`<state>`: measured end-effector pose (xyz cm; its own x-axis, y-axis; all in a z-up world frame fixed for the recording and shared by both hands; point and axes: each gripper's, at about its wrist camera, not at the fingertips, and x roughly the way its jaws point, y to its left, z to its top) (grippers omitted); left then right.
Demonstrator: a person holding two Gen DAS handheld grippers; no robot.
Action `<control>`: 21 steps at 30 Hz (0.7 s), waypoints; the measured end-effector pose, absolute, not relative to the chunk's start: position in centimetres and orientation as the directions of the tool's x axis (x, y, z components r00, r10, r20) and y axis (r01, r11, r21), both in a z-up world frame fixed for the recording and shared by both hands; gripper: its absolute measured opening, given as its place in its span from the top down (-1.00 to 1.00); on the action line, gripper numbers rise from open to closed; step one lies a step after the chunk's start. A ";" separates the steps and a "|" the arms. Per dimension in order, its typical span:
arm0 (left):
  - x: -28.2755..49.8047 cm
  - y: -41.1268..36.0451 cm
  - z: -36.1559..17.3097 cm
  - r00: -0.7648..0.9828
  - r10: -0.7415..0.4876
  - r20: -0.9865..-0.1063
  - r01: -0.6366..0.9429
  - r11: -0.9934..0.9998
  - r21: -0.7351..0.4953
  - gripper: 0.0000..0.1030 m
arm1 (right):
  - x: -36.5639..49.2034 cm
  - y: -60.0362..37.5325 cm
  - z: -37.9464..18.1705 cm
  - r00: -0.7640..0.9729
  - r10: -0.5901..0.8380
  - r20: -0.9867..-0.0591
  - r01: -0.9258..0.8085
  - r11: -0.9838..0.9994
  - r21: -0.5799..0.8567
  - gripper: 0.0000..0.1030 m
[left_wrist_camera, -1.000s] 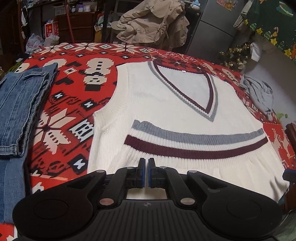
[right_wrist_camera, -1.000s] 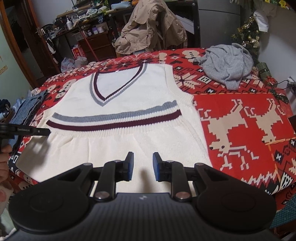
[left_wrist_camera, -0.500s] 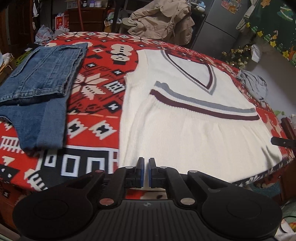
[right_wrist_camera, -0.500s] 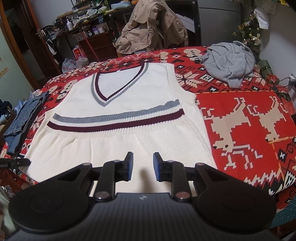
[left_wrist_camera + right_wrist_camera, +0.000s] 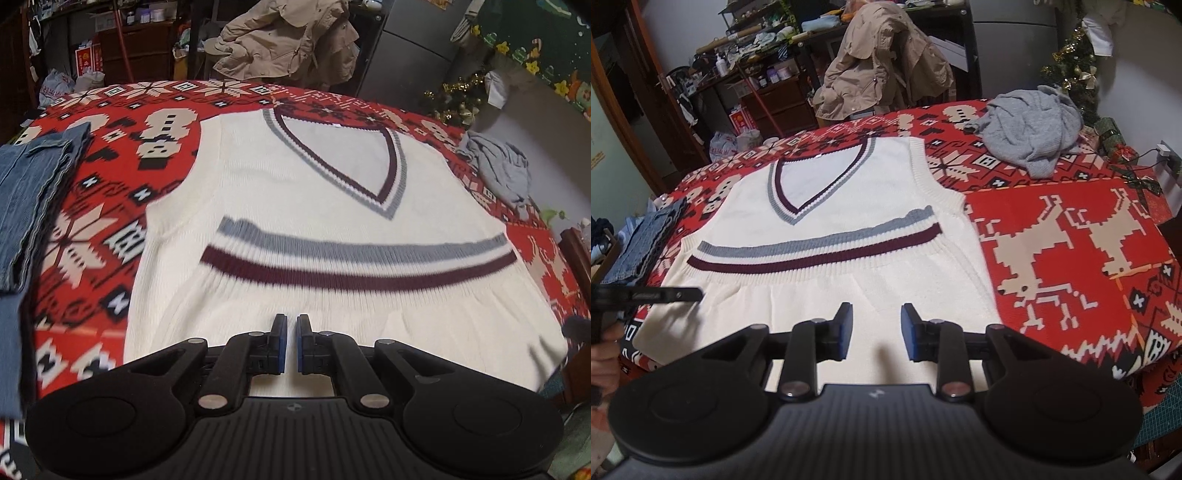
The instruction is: Fold clothes
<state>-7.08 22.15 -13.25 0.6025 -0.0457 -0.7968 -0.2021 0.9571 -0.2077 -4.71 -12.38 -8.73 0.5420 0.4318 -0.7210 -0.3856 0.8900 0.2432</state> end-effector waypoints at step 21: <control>-8.9 19.1 -13.4 0.588 -0.109 -0.801 -0.114 0.970 -0.216 0.93 | -4.8 -11.9 -9.5 0.520 0.456 -0.722 -0.403 0.877 0.263 0.38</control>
<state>-8.88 19.09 -13.38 0.5882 -0.1095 -0.8013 -0.1141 0.9696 -0.2162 -4.76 -11.89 -9.47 0.5203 0.4559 -0.7221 -0.4031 0.8766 0.2630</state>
